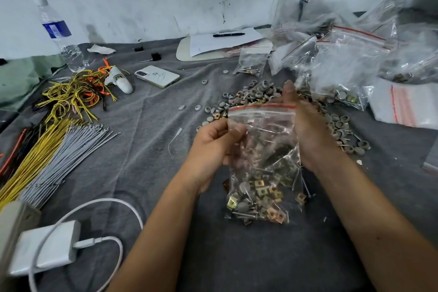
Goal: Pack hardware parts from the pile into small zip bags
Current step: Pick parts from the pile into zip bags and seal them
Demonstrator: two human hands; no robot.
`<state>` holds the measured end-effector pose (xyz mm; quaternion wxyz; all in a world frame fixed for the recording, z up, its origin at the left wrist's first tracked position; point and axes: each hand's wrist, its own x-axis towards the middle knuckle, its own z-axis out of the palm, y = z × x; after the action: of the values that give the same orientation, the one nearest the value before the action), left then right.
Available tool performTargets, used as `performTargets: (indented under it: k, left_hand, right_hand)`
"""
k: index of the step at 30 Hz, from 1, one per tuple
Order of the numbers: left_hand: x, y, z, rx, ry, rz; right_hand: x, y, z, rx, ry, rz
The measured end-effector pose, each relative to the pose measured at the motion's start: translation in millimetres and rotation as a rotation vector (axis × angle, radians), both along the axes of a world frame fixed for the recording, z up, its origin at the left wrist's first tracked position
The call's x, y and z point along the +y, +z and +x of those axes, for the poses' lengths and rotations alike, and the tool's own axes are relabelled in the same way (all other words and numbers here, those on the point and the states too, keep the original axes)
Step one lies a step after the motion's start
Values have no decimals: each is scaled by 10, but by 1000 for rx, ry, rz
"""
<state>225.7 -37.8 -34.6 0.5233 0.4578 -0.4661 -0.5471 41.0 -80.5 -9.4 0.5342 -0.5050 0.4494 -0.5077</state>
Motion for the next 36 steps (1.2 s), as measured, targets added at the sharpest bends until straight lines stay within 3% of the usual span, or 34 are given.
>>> performTargets:
  k: [4,7,15,18,22,31,34,36]
  left_hand:
    - [-24,-78,-58,-44,183,-140]
    - [-45,-86,-64,-140,304,-220]
    - [-53,-61,-80,-47,336,-238]
    - [-52,-60,-67,-45,382,-238]
    - [-58,-59,-44,-14,402,-207]
    - [-30,15,-34,-13,349,-184]
    - [-21,18,-44,-124,407,-203]
    - [-14,-9,-25,-348,506,-260]
  right_hand:
    - [-38,-4,-22,-45,-1,16]
    - [-71,-40,-27,38,-5,-39]
    - [-139,-114,-53,96,-166,-173]
    - [-128,-106,-94,102,-58,-164]
    - [-139,-115,-139,262,97,-226]
    - [-166,-109,-138,-24,-7,-221]
    - [-145,-108,-125,79,-73,-374]
    - [-121,-109,-112,246,-123,-556]
